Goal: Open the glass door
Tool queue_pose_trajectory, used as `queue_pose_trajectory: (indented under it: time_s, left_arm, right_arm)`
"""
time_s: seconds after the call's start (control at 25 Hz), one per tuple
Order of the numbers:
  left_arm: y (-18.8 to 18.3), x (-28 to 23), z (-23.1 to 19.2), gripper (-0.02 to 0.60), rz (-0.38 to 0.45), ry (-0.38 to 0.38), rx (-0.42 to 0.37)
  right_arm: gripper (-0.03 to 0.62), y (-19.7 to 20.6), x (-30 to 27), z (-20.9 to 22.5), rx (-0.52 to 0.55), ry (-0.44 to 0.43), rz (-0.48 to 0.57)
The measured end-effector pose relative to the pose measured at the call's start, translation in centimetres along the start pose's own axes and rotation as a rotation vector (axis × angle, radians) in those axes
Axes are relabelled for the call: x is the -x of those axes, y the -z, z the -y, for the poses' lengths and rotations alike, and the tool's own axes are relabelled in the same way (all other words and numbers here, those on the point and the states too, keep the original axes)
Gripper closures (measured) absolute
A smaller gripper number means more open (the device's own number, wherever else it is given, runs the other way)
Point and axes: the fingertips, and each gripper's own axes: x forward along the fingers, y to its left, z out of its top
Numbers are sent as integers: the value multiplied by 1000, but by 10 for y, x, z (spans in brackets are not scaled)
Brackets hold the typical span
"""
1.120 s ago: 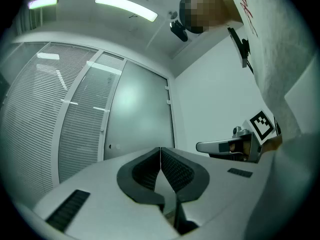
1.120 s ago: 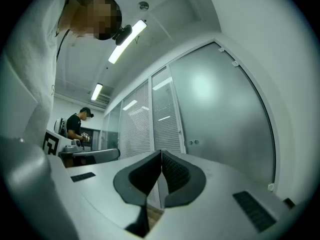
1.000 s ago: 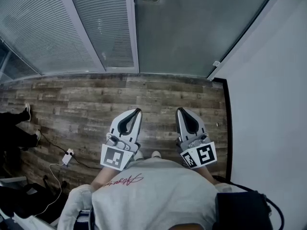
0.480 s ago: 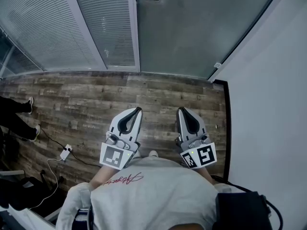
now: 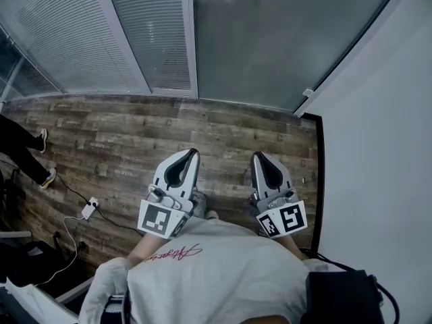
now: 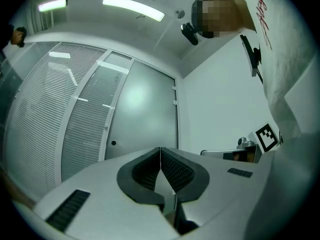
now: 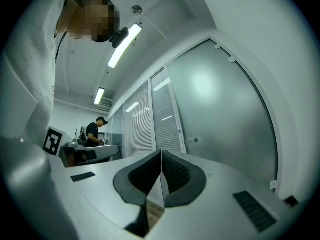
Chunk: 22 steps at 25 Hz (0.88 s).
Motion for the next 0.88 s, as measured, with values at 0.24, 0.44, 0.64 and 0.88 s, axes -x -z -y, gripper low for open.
queue_pose_trajectory:
  time_s: [0.24,0.44,0.64,0.88]
  left_arm:
    - [5,-15,-24,565,-18,-23,-25]
    - [14,-45,-54,565,-34,-26,-24]
    - [12,-86,-94,564,-11,-3,-34]
    - [18,-141,-153,565,-7,33,-35]
  right_arm:
    - [576,-1,-24,11,16,-1,6]
    - [576,0,-57,25,35,3,9]
    - [576,0,-105,46,35,27,16]
    - [575,6,-179,73,42,69,5]
